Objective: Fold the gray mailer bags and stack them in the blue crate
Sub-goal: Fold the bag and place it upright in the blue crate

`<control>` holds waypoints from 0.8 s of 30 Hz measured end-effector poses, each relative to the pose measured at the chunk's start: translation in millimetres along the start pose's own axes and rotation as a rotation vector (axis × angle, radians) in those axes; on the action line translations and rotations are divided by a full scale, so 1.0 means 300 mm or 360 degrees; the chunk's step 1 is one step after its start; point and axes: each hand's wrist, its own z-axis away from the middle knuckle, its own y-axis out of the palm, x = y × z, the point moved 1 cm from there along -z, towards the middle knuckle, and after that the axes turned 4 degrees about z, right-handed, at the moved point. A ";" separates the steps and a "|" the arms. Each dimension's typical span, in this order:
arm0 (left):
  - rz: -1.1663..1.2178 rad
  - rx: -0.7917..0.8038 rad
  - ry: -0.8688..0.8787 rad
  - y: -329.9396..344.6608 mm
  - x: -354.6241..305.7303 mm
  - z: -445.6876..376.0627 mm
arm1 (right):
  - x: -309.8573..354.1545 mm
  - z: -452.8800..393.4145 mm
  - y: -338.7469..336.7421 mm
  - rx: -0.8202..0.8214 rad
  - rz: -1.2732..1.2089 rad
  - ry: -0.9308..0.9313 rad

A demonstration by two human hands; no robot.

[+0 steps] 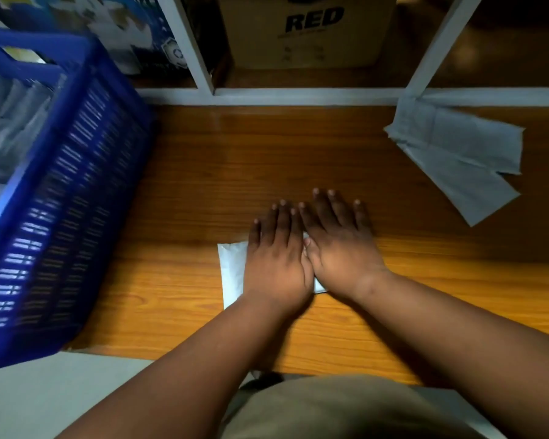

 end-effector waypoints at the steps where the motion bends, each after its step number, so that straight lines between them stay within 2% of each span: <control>1: -0.0012 -0.0001 0.0000 0.004 0.001 -0.001 | -0.001 -0.003 0.006 -0.0010 -0.0002 -0.0006; 7: -0.0021 -0.0012 0.0001 -0.001 -0.005 0.003 | -0.002 -0.003 -0.002 0.0001 -0.0012 0.0009; 14: 0.0052 0.0095 -0.0026 -0.046 0.008 0.017 | -0.001 0.000 -0.070 0.0207 -0.0075 0.0003; 16: 0.0058 0.0026 -0.0026 -0.077 0.024 0.046 | -0.001 0.009 -0.115 0.0127 -0.0098 0.0004; 19: -0.0017 -0.0050 -0.0062 -0.108 0.069 0.105 | 0.049 0.039 -0.160 -0.0070 -0.0076 -0.0174; 24: -0.0029 0.0002 -0.0205 -0.077 0.147 0.157 | 0.166 0.051 -0.081 0.0004 -0.0056 -0.0312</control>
